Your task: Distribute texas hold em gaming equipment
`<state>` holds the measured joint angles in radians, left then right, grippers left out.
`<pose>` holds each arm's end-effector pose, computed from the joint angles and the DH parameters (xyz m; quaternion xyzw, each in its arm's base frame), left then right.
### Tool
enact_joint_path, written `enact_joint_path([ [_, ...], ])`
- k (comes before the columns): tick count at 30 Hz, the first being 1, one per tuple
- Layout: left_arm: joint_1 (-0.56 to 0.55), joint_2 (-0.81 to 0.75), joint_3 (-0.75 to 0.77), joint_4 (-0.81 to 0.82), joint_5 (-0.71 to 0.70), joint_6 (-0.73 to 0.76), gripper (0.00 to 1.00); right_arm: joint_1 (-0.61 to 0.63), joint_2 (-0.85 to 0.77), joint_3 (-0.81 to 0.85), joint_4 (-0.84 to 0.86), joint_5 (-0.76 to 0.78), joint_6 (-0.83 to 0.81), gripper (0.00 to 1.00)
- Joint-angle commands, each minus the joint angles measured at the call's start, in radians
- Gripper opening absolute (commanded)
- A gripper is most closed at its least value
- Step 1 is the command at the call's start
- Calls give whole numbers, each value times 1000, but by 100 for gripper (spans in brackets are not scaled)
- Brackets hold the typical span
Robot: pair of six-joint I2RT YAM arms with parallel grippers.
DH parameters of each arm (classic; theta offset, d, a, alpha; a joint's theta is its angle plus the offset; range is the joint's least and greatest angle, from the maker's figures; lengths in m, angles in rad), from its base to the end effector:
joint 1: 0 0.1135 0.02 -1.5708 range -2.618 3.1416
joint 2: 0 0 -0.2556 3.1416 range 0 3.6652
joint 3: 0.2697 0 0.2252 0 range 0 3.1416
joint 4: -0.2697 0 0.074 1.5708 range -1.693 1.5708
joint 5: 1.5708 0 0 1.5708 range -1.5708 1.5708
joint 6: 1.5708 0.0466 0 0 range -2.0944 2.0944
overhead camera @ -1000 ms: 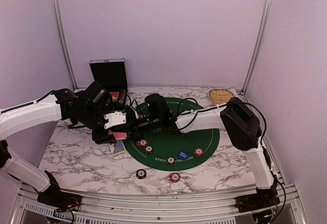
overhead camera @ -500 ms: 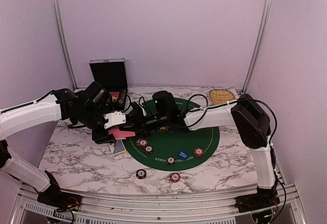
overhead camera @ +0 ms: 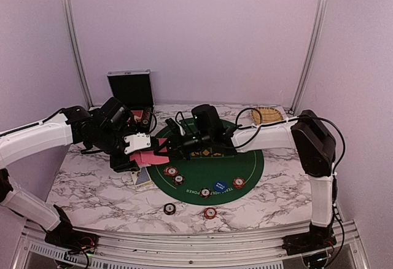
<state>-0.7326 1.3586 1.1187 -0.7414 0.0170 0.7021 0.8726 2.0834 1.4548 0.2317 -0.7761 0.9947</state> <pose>0.1915 -0.1734 0.2698 0.6309 0.7194 -0.0126 0.2903 0.2676 0.3696 0.2157 -0.1621 0.7821 0.5995 0.0517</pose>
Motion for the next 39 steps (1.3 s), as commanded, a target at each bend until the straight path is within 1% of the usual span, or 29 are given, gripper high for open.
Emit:
enact_joint_path([
  [1,-2,-35,12,19,3,-1,0,-27,-57,-11,-45,14,-15,3],
  [4,-2,-34,10,19,2,-1,0,-51,-82,-22,-62,12,-28,0],
  [9,-2,-30,10,19,1,3,0,-110,-122,-27,-114,21,-64,0],
  [11,-1,-29,10,20,3,3,0,-145,-137,-23,-153,51,-88,0],
  [16,-1,-26,12,19,4,7,0,-261,-126,20,-207,54,-129,0],
  [18,-2,-24,15,19,4,7,0,-308,-98,58,-226,51,-148,0],
  [21,-1,-20,16,18,6,9,0,-378,-33,153,-320,63,-206,0],
  [27,-1,-15,23,18,3,11,0,-488,154,343,-385,62,-240,0],
  [34,-2,-11,25,16,1,13,0,-544,322,556,-497,101,-295,0],
  [36,-1,-9,24,17,4,13,0,-551,350,595,-509,103,-298,0],
  [39,-2,-7,24,18,4,12,0,-555,379,609,-489,101,-284,0],
])
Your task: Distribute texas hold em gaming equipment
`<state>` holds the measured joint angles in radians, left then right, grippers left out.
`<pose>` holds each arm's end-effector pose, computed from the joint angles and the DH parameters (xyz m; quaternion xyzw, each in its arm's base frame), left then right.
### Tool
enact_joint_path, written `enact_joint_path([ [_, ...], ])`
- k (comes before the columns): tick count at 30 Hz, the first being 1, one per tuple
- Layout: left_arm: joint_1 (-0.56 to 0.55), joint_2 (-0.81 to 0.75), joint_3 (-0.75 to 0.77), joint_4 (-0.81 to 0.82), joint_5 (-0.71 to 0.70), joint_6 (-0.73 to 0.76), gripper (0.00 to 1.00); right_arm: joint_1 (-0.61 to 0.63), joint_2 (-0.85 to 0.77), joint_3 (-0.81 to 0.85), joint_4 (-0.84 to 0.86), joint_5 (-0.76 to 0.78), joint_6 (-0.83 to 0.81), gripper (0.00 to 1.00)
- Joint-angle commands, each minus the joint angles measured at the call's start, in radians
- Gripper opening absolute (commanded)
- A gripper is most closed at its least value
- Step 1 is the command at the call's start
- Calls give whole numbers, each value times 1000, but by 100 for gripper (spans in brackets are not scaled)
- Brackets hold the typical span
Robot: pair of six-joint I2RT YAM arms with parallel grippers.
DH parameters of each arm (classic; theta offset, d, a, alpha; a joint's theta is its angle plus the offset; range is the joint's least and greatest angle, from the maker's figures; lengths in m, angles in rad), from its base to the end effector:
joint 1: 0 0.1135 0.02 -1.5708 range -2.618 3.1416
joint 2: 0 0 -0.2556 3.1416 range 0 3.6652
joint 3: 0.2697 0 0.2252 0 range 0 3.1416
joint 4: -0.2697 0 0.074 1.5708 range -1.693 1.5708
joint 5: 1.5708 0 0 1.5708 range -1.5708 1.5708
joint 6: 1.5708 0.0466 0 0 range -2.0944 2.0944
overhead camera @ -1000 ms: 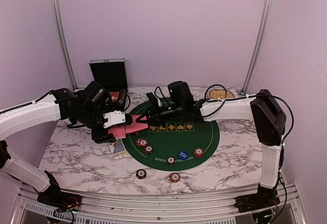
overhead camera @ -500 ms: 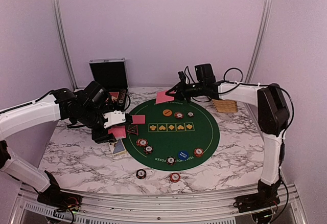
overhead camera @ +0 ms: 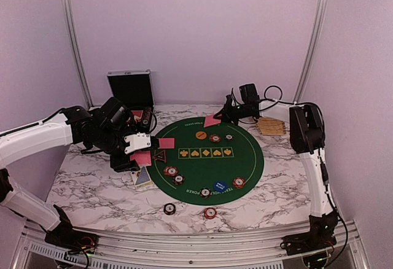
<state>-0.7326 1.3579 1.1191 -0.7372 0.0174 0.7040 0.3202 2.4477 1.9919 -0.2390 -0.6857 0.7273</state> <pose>0.1918 -0.1736 0.2704 0.6311 0.7182 -0.0125 0.2929 0.4865 0.1924 0.1648 0.0328 0.8641 0.4634 0.1936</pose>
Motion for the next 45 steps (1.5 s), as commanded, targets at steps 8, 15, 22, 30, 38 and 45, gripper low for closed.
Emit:
enact_joint_path([
  [8,-1,-16,18,9,-3,5,0,-3,112,120,27,6,28,0],
  [15,0,-13,21,7,-2,5,0,-3,163,148,35,19,23,1],
  [22,-1,2,28,7,7,11,0,7,151,150,-65,102,-66,15],
  [30,2,5,22,7,14,11,0,16,110,143,-221,247,-211,44],
  [38,7,6,22,8,18,12,0,25,66,147,-312,390,-286,62],
  [45,8,3,25,8,23,7,0,25,2,161,-346,444,-317,69],
])
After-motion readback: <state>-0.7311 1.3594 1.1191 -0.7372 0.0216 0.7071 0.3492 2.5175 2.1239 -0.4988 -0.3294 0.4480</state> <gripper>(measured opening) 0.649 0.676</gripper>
